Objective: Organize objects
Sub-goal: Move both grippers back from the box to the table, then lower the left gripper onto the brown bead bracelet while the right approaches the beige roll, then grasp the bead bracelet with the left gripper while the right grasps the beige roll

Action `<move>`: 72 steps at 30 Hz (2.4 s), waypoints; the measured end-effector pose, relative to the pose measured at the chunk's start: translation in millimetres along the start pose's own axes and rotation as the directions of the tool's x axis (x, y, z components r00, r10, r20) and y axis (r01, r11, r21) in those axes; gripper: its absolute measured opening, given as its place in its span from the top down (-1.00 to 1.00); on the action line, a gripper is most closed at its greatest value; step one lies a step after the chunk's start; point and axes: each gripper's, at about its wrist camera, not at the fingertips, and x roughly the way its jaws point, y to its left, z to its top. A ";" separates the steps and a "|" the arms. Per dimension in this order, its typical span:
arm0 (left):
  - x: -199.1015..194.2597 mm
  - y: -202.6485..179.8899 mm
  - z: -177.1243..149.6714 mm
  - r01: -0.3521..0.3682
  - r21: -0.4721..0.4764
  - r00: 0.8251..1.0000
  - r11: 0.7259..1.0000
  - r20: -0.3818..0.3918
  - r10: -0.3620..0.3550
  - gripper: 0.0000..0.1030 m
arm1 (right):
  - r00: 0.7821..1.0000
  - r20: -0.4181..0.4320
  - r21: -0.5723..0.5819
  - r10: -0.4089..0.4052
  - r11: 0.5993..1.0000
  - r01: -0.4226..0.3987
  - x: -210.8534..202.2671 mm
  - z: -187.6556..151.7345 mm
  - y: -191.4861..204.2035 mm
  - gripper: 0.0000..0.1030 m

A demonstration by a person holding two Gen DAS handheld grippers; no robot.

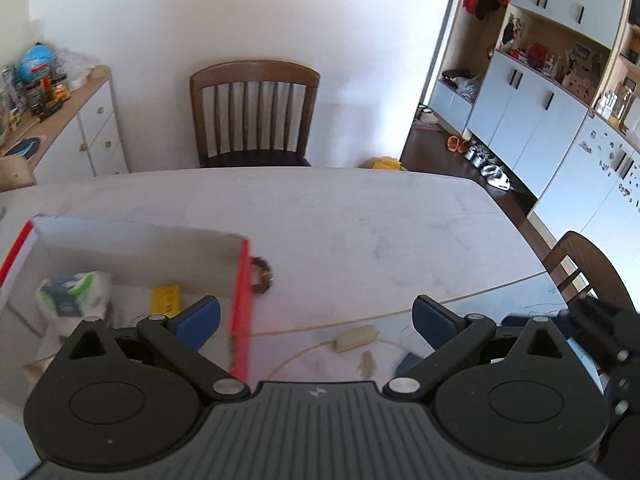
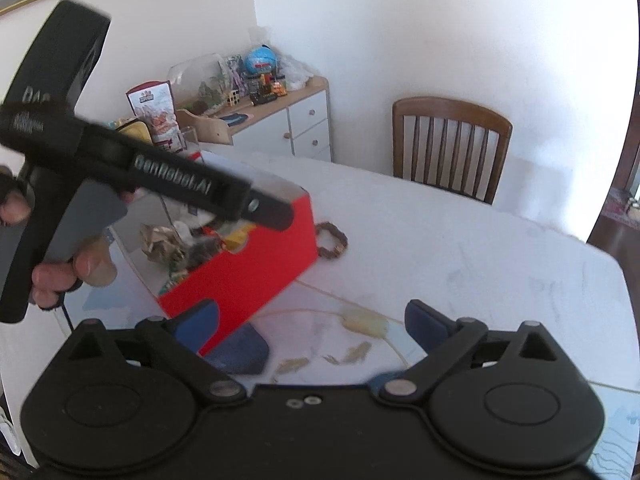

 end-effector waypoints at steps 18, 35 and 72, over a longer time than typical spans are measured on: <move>133.4 -48.4 51.6 -0.261 -0.136 0.960 0.956 -0.137 0.243 -0.99 | 0.996 -0.092 -0.003 -0.005 1.000 0.004 77.4 -18.8 -53.2 -0.87; 214.2 -40.7 65.1 -0.537 -0.319 0.843 0.781 -0.186 0.504 -0.98 | 0.986 -0.154 -0.153 0.069 0.984 -0.093 155.2 -23.6 -63.1 -0.62; 243.0 7.0 58.7 -0.523 -0.403 0.852 0.751 -0.251 0.459 0.76 | 0.982 -0.119 -0.305 0.147 0.936 -0.177 178.4 -40.1 -38.7 0.24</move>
